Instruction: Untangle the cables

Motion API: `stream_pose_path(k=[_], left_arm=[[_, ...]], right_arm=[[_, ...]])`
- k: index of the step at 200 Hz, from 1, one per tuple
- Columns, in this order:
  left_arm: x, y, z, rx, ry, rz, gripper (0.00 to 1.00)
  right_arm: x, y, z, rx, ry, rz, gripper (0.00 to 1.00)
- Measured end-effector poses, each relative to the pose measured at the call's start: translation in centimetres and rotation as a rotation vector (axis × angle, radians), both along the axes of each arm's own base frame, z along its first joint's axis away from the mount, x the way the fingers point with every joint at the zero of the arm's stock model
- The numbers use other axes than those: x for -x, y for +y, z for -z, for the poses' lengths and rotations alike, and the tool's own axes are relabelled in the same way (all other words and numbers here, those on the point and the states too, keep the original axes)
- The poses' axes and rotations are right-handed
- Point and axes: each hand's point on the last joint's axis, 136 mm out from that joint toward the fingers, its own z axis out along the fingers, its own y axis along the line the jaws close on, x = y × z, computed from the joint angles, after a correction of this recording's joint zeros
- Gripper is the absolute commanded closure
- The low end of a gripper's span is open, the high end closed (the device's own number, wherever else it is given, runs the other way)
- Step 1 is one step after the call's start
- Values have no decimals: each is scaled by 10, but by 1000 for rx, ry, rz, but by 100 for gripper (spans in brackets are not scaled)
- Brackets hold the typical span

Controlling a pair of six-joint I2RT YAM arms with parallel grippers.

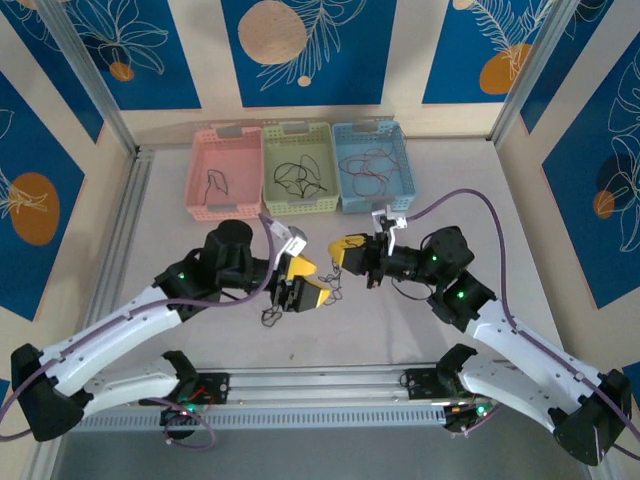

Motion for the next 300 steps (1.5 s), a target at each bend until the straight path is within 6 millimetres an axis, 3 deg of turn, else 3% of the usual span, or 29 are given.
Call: stream_pose_path(k=[60, 115, 143, 167, 191, 209, 223, 238, 249, 300], left_arm=[[-6, -9, 19, 4, 12, 3, 7], [-11, -14, 51, 1, 8, -2, 6], [-16, -16, 53, 7, -10, -18, 7], [-20, -20, 51, 23, -26, -25, 16], [-21, -22, 49, 33, -39, -21, 35], [-22, -24, 47, 46, -42, -22, 42], [-22, -25, 44, 59, -52, -22, 41], [-23, -25, 45, 58, -54, -27, 26], [-24, -25, 47, 51, -68, -31, 21], [-23, -21, 82, -28, -85, -58, 22]], right_arm=[[-9, -4, -13, -46, 86, 51, 100], [-18, -8, -26, -91, 147, 103, 100], [-20, -9, -27, -98, 181, 111, 100], [-21, -9, -26, -100, 196, 117, 100], [-23, -10, -24, -97, 208, 126, 100], [-23, -10, -24, -98, 215, 129, 100], [-24, -10, -24, -99, 216, 132, 100], [-24, -10, -24, -98, 217, 131, 100], [-24, -10, -24, -100, 222, 131, 100], [-24, -10, -24, -109, 248, 128, 100]])
